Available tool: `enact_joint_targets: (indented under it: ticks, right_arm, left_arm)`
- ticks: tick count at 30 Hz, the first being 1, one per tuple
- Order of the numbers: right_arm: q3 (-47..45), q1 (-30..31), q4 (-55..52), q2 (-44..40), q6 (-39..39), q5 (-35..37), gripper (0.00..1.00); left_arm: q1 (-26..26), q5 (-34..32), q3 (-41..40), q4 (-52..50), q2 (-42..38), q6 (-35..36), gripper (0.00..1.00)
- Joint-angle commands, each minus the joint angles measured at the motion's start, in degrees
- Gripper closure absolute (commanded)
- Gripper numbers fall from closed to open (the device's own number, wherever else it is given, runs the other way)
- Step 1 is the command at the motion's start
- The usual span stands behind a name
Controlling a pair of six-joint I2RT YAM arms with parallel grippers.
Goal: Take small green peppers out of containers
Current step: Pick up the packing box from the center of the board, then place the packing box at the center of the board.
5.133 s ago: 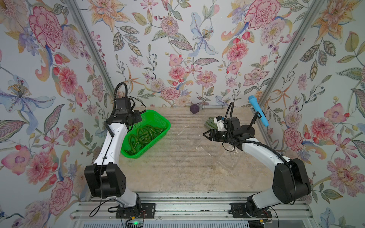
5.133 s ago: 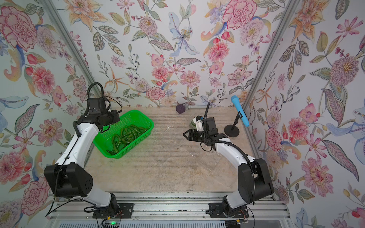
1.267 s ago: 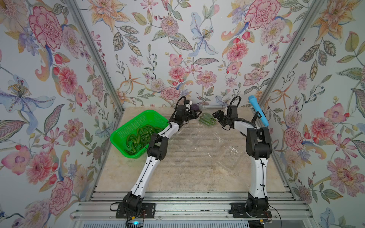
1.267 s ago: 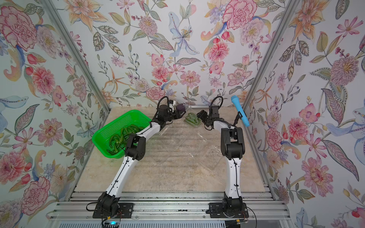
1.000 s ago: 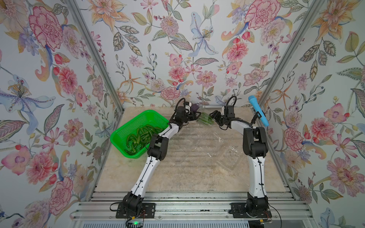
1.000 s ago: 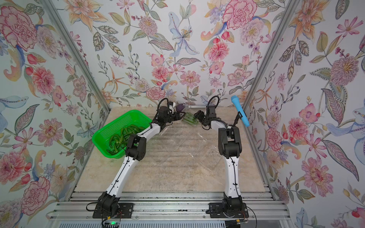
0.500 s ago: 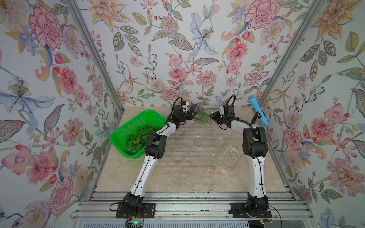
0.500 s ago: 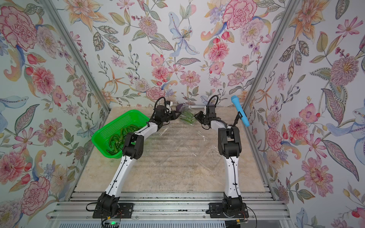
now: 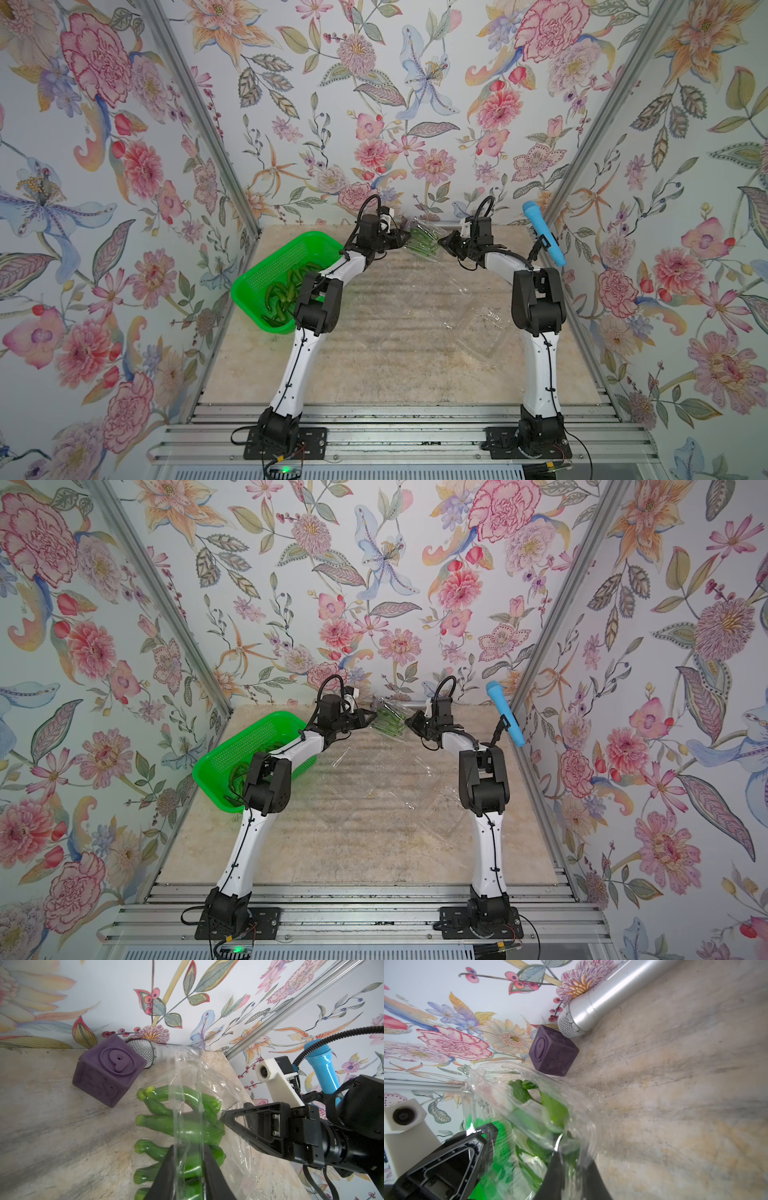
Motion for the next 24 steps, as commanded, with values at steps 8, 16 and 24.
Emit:
enact_joint_targets:
  ticks: [8, 16, 24]
  right_arm:
    - [-11.74, 3.26, 3.46, -16.55, 0.11, -6.93, 0.93]
    - [-27.99, 4.85, 3.10, -32.33, 0.34, -9.72, 0.94]
    - [-51.17, 7.09, 1.23, -53.78, -0.11, -8.46, 0.95]
  left_arm:
    - [-2.08, 5.91, -12.45, 0.01, -16.05, -4.85, 0.77]
    - [-4.47, 2.42, -36.54, 4.10, -34.08, -10.33, 0.75]
    - [-12.94, -6.88, -55.12, 2.18, -50.45, -13.72, 0.74]
